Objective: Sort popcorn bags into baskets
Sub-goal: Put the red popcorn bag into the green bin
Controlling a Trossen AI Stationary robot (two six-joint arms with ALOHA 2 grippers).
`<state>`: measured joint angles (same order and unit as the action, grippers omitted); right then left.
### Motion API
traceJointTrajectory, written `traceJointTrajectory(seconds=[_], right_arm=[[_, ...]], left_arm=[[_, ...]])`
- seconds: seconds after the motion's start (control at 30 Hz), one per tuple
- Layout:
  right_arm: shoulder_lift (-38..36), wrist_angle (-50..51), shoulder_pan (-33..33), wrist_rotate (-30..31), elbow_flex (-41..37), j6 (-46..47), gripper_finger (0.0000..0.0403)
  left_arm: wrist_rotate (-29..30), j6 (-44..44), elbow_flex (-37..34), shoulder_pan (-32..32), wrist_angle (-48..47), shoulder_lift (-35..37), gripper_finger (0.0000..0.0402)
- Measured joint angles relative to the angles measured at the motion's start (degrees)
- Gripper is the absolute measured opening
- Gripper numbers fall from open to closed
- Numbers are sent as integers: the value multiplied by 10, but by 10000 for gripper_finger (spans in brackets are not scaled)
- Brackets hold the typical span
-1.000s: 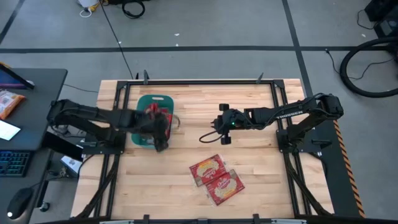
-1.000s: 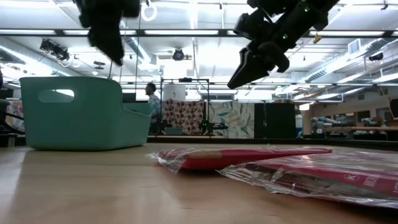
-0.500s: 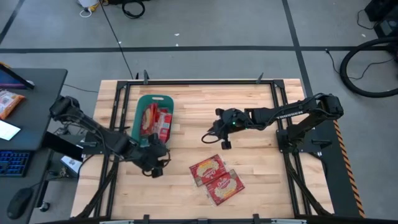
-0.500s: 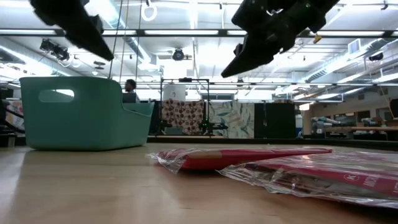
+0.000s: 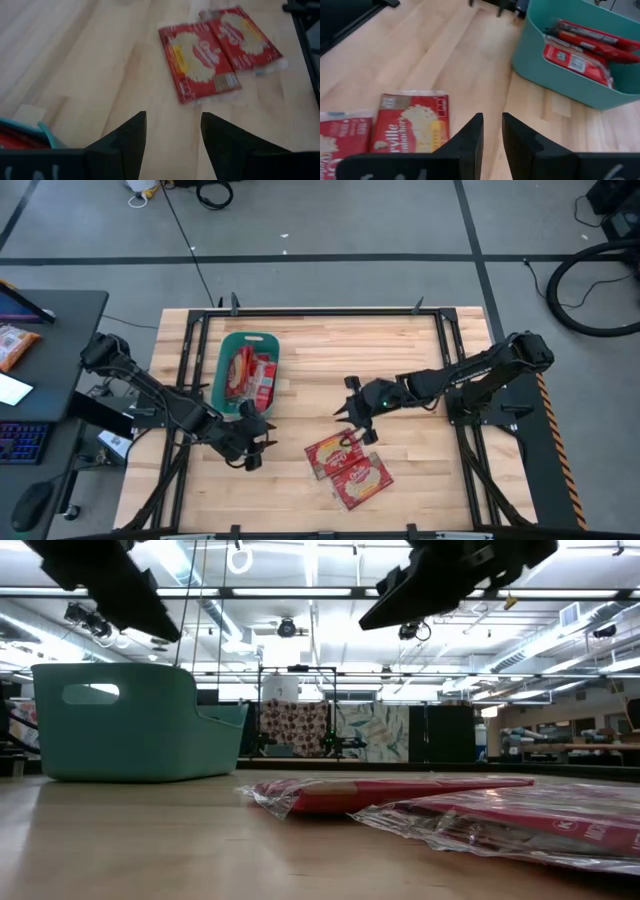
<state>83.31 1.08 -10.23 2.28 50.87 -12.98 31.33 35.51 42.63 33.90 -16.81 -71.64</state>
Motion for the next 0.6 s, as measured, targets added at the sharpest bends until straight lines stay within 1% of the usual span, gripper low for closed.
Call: traceJointTrajectory(seconds=[0.1, 0.2, 0.37, 0.6], right_arm=[[0, 0, -19, 15, 0, 24, 75], [16, -10, -35, 27, 1, 48, 75], [78, -37, -57, 27, 1, 60, 75], [148, -116, -83, 26, 1, 60, 75]], left_arm=[[12, -29, 0, -1, 19, 0, 192], [21, -65, 0, -1, 43, 0, 192], [37, -126, 0, -1, 77, 0, 192], [35, -199, 0, -11, 99, -11, 192]])
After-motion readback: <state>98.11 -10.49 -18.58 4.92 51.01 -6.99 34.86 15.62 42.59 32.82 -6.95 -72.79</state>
